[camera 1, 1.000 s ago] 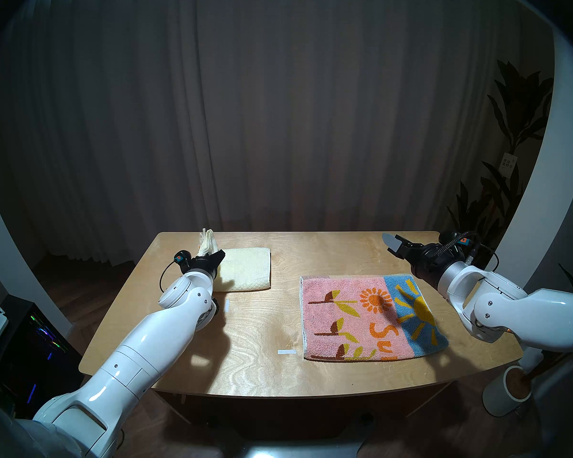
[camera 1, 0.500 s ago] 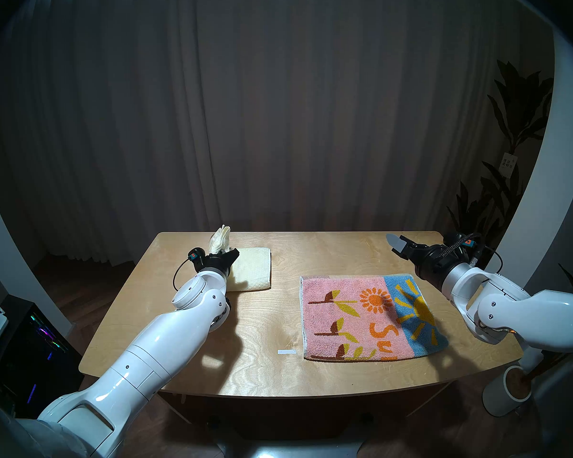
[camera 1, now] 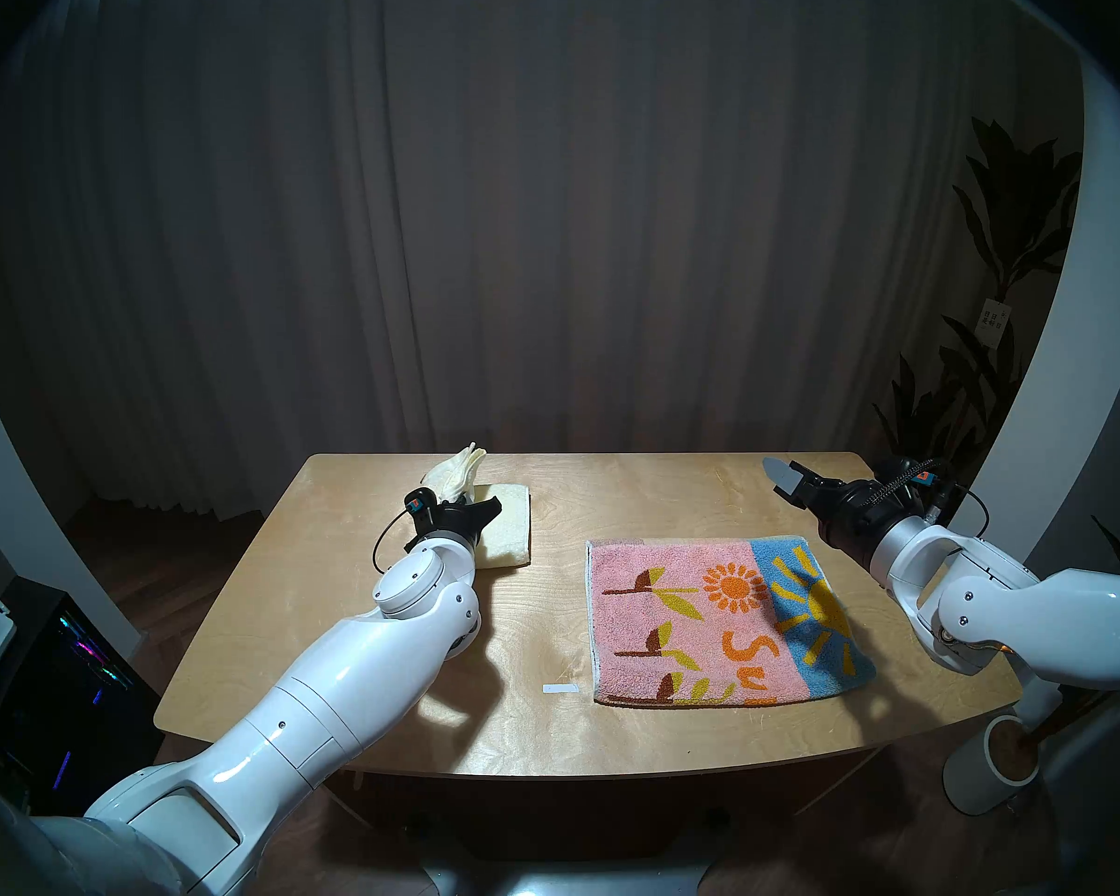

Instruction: Fold each towel twice and stack them on table

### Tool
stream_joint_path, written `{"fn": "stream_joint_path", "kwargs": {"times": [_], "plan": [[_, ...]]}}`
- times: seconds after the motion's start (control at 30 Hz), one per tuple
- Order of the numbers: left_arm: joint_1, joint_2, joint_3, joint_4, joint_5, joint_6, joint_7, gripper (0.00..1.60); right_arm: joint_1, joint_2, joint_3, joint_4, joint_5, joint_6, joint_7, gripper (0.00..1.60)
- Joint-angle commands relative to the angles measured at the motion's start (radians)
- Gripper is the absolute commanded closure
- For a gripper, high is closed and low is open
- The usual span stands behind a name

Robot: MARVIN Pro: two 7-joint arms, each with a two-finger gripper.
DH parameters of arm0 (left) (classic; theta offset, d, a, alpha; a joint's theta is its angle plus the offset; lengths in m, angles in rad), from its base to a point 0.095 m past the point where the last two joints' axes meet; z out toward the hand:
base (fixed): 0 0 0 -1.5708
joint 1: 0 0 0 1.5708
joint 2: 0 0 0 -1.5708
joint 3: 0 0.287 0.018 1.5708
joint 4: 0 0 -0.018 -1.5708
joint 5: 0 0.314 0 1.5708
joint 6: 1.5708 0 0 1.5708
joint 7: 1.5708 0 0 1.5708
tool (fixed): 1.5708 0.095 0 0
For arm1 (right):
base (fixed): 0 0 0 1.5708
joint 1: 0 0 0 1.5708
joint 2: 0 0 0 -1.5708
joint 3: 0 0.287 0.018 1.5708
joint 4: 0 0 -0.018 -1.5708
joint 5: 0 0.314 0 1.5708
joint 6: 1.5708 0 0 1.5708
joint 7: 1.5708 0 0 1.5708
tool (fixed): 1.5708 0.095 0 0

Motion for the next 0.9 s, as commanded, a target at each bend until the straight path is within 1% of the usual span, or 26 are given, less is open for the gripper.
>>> {"fn": "stream_joint_path", "kwargs": {"times": [0.0, 0.03, 0.07, 0.1, 0.13, 0.3, 0.43, 0.5, 0.7, 0.73, 0.77, 0.8, 0.83, 0.87], "plan": [[-0.041, -0.015, 0.020, -0.004, 0.046, -0.012, 0.000, 1.60, -0.003, 0.004, 0.012, 0.004, 0.000, -0.016, 0.014, 0.00], [-0.040, -0.017, 0.020, -0.005, 0.045, -0.013, 0.002, 1.60, -0.003, 0.005, 0.013, 0.004, 0.001, -0.016, 0.015, 0.00], [-0.041, -0.014, 0.035, -0.008, 0.064, -0.015, 0.007, 1.60, -0.003, 0.005, 0.013, 0.006, 0.001, -0.015, 0.018, 0.00], [-0.036, -0.018, 0.032, -0.015, 0.047, -0.011, 0.008, 1.60, -0.003, 0.006, 0.014, 0.009, 0.002, -0.013, 0.022, 0.00], [-0.035, -0.015, 0.042, -0.018, 0.062, -0.013, 0.010, 1.60, -0.003, 0.006, 0.014, 0.010, 0.001, -0.012, 0.023, 0.00], [-0.031, -0.023, 0.056, -0.019, 0.068, -0.011, 0.020, 1.60, -0.002, 0.006, 0.015, 0.017, 0.003, -0.007, 0.030, 0.00], [-0.039, -0.031, 0.089, 0.003, 0.099, -0.008, 0.028, 1.60, -0.003, 0.007, 0.018, 0.023, 0.009, -0.005, 0.041, 0.00], [-0.039, -0.034, 0.091, 0.005, 0.093, -0.007, 0.028, 1.60, -0.004, 0.007, 0.019, 0.025, 0.010, -0.005, 0.043, 0.00], [-0.050, -0.037, 0.126, 0.017, 0.127, 0.005, 0.039, 1.60, -0.007, 0.007, 0.022, 0.034, 0.016, -0.006, 0.052, 0.00], [-0.053, -0.038, 0.130, 0.021, 0.130, 0.004, 0.040, 1.43, -0.007, 0.008, 0.023, 0.035, 0.017, -0.006, 0.054, 0.00], [-0.056, -0.039, 0.136, 0.025, 0.135, 0.008, 0.044, 1.31, -0.008, 0.008, 0.023, 0.036, 0.019, -0.007, 0.056, 0.00], [-0.059, -0.040, 0.141, 0.030, 0.141, 0.008, 0.048, 1.07, -0.008, 0.008, 0.023, 0.037, 0.020, -0.007, 0.058, 0.00], [-0.059, -0.042, 0.142, 0.033, 0.141, 0.007, 0.047, 0.87, -0.009, 0.008, 0.024, 0.037, 0.021, -0.008, 0.060, 0.00], [-0.060, -0.043, 0.144, 0.035, 0.140, 0.007, 0.049, 0.73, -0.009, 0.008, 0.025, 0.039, 0.022, -0.008, 0.062, 0.00]]}}
